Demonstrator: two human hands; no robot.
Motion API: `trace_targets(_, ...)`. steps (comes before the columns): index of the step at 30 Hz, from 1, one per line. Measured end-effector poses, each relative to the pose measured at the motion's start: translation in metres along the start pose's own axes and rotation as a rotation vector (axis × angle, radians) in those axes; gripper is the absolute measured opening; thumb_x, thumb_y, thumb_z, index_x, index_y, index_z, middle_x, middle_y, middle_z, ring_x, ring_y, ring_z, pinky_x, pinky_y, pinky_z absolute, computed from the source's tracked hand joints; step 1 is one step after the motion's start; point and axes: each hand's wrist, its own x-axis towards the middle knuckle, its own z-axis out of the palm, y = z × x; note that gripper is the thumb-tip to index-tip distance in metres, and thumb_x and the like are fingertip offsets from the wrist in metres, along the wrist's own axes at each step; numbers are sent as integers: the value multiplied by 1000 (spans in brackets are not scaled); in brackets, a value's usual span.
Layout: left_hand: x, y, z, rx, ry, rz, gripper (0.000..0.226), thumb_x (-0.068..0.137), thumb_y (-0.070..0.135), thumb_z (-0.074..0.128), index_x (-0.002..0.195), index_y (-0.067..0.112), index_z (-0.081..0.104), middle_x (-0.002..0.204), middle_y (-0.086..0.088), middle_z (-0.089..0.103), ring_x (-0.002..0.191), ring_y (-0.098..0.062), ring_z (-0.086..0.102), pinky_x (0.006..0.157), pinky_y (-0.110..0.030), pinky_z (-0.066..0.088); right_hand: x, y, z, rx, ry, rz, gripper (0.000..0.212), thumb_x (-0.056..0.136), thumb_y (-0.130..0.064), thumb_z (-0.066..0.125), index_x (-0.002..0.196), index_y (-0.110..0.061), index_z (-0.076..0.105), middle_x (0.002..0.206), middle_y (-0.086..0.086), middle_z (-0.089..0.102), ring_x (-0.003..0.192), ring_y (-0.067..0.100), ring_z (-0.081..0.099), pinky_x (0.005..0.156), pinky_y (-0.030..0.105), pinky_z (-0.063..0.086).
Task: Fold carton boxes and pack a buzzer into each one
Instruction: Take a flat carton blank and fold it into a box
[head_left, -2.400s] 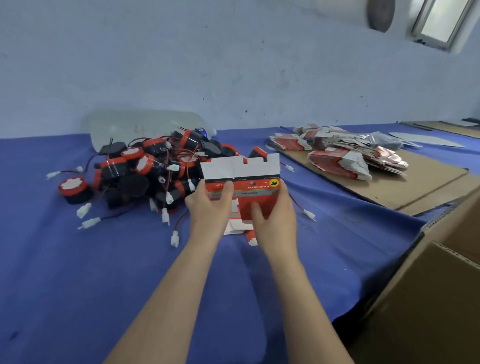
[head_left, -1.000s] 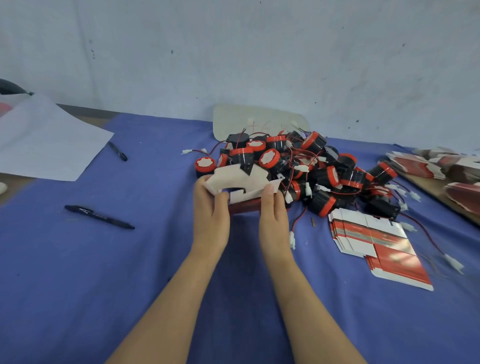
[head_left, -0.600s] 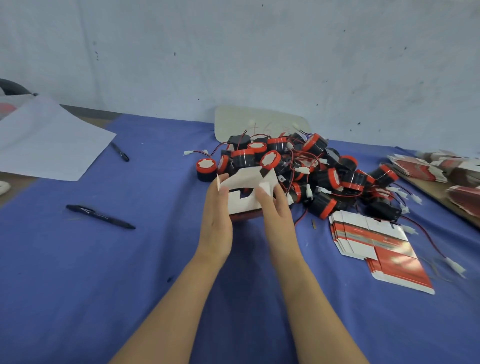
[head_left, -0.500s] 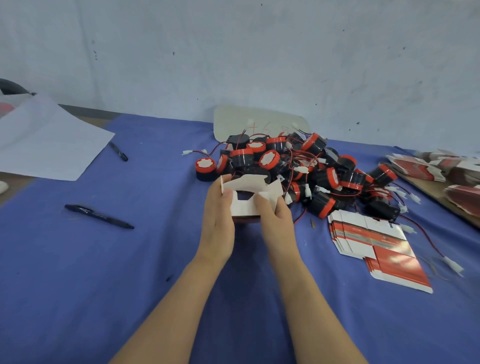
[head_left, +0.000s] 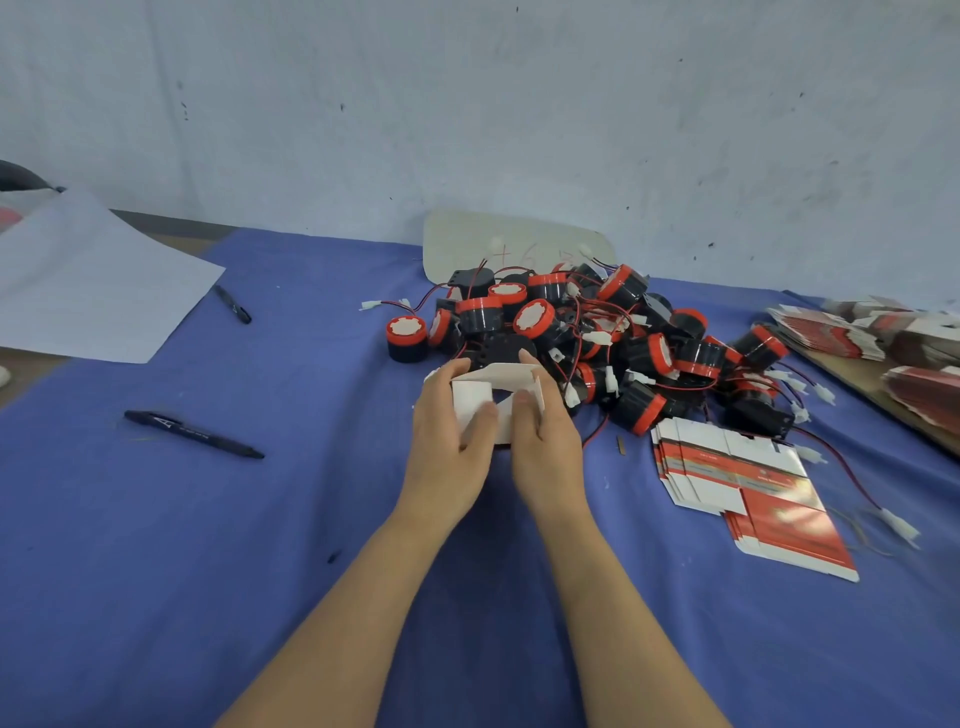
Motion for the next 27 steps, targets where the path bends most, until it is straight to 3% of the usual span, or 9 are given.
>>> trace_targets(6,6,-1,-6,-64,91,-92,43,92,-6,38,111,32,41,107,16,53,96,4,53,73,-3,42,-4,-3,2,-102,-135,-89,62,94,-2,41,141,-42,33,128,-13,48,113,2,45,97,18,36)
trace_targets(8,8,-3,-7,-110,116,-116,39,93,-5,39,113,28,42,105,16,53,94,4,54,68,-2,43,-5,-9,3,31,-188,-111,51,98,-13,45,133,-48,34,130,-19,47,121,-6,43,102,12,31)
trace_targets(10,9,-2,-8,-129,132,-128,37,94,-3,39,115,27,42,104,18,52,94,3,54,67,-1,43,-4,-14,4,178,-237,-103,29,102,-30,39,123,-50,41,127,-29,48,117,-21,42,95,1,32)
trace_targets(12,8,-2,-9,-125,132,-120,40,93,-5,38,113,29,42,104,19,52,95,4,53,70,-2,43,0,-9,2,312,-254,-51,29,104,-29,32,118,-46,52,122,-30,55,113,-19,48,94,5,38)
trace_targets(14,6,-1,-7,-105,106,-95,45,91,-7,39,107,34,42,106,14,54,97,1,54,76,-7,45,-1,-9,0,371,-227,49,35,102,-14,38,119,-38,57,121,-20,61,114,-9,53,96,14,43)
trace_targets(17,1,2,-1,-44,63,-28,46,90,-7,41,107,36,43,115,9,53,107,-7,52,90,-20,46,-4,-6,2,218,-112,35,52,90,7,40,120,-35,52,115,-14,61,101,-5,57,83,11,46)
trace_targets(20,-1,2,1,-30,55,2,47,90,-7,40,108,37,43,117,10,52,111,-10,50,94,-26,45,-3,-4,2,177,-73,19,58,86,12,39,114,-37,54,112,-17,61,101,-1,57,85,16,47)
trace_targets(24,3,-1,-5,-93,83,-60,35,94,-1,41,116,26,47,121,1,55,112,-14,52,98,-36,46,-2,-6,-5,404,-242,54,39,91,5,45,102,-25,67,122,-5,61,110,6,57,89,21,46)
trace_targets(27,4,0,-9,-242,125,-118,28,100,8,37,118,22,54,121,0,57,112,-16,54,95,-33,47,-2,-8,-7,523,-391,109,15,88,-24,58,97,-25,70,120,4,60,111,19,57,97,36,44)
